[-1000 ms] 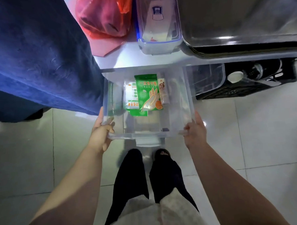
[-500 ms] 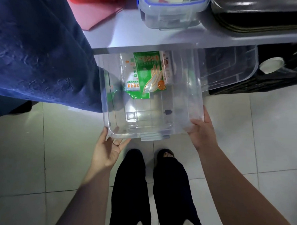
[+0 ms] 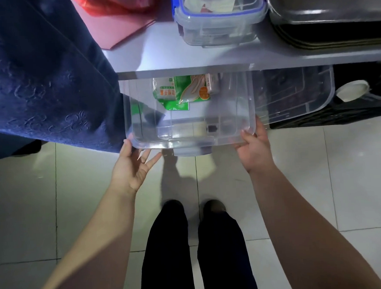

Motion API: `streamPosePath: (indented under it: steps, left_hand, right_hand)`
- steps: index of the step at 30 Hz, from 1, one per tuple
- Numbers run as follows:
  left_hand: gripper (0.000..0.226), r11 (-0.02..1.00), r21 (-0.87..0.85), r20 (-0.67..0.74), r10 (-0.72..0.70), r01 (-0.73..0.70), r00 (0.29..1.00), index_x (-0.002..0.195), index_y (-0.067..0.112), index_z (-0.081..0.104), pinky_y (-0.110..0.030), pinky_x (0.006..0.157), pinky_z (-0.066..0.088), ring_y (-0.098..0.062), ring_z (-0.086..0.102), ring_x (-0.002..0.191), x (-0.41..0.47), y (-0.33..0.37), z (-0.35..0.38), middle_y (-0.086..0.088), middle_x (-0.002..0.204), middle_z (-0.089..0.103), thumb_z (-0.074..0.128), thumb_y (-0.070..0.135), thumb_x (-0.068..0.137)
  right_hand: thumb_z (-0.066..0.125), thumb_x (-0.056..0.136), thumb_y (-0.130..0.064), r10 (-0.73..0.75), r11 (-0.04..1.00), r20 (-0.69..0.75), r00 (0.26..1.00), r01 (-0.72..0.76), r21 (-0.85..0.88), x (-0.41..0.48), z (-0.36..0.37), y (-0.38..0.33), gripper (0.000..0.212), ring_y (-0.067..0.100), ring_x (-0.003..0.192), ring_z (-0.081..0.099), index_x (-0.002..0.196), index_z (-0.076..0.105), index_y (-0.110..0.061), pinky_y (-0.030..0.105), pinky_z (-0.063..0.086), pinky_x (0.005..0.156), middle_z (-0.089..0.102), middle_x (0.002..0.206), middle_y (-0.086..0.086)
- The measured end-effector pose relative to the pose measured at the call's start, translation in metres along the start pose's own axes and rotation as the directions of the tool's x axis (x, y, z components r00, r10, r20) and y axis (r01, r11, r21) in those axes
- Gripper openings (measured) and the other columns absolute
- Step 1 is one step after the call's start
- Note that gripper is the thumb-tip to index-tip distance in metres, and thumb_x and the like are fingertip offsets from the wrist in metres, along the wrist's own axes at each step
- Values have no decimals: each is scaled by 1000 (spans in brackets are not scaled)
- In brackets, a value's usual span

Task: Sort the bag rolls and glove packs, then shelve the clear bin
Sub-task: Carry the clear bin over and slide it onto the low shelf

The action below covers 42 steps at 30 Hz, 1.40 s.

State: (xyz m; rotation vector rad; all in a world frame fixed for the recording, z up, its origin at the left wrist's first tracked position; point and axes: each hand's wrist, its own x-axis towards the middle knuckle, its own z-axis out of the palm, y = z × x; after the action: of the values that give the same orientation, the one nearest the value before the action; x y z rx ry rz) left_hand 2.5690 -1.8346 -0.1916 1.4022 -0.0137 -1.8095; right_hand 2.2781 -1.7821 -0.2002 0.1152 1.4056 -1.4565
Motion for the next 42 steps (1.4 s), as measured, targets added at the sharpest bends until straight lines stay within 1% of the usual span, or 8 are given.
streamPosePath:
  steps: [5,9,13,16,22,27,33,42]
  left_hand:
    - [19,897,401,-346,336,-186,876,105,25,61,-42,93,53,-12,61,96,-39,-11,14,-1,107,64,63,34,88]
    - [18,481,712,62,683,-512,728,104,18,62,-19,86,50,-14,60,97,-81,-28,65,3,100,63,65,14,87]
    - [18,502,658,344,462,-561,817,99,20,66,-36,88,53,-17,62,97,-94,-47,156,-1,100,67,62,6,89]
    - [17,646,665,345,182,-376,921,102,19,69,-43,91,55,-24,68,99,-92,-71,224,-7,105,70,59,10,91]
    - [49,534,818,362,-191,-213,912,122,17,59,-46,91,54,-29,64,107,-73,-132,304,-12,123,61,63,-4,78]
    - [62,585,805,285,-239,-97,928,146,22,36,-55,98,46,-35,52,122,-35,-155,345,-13,145,46,48,4,87]
    - [53,361,897,406,-438,-257,802,116,34,42,-58,97,44,-22,57,97,-9,-170,371,4,88,64,61,6,75]
    - [75,239,925,345,-207,-294,916,137,-6,37,-51,79,56,-38,62,106,13,-191,383,-20,114,58,69,17,74]
  right_hand:
    - [44,96,-1,15,997,-55,998,-11,82,-31,-33,-5,35,33,126,48,124,49,-21,48,38,106,50,135,15]
    - [40,100,-9,112,954,-163,980,-60,293,-48,-74,-16,30,33,122,49,129,47,-14,45,42,100,47,139,17]
    - [46,98,-22,214,820,-174,961,-80,566,-40,-102,-33,25,32,122,51,121,55,-15,48,46,93,56,129,11]
    - [51,93,-26,252,695,-51,966,-144,705,-27,-113,-43,21,33,113,57,109,60,-15,50,51,83,62,116,10]
    - [55,92,-27,363,487,109,925,-289,824,16,-120,-45,45,39,113,55,131,45,-7,57,45,88,54,128,19]
    - [61,88,-27,402,368,246,882,-401,839,72,-122,-17,45,46,112,49,126,44,-10,61,49,74,42,131,22]
    - [68,82,-24,444,324,343,828,-505,800,162,-99,19,52,51,106,54,125,43,-9,64,51,75,40,126,24]
    - [56,91,-6,471,456,267,840,-492,742,211,-69,37,7,26,87,61,96,56,0,32,56,62,57,100,15]
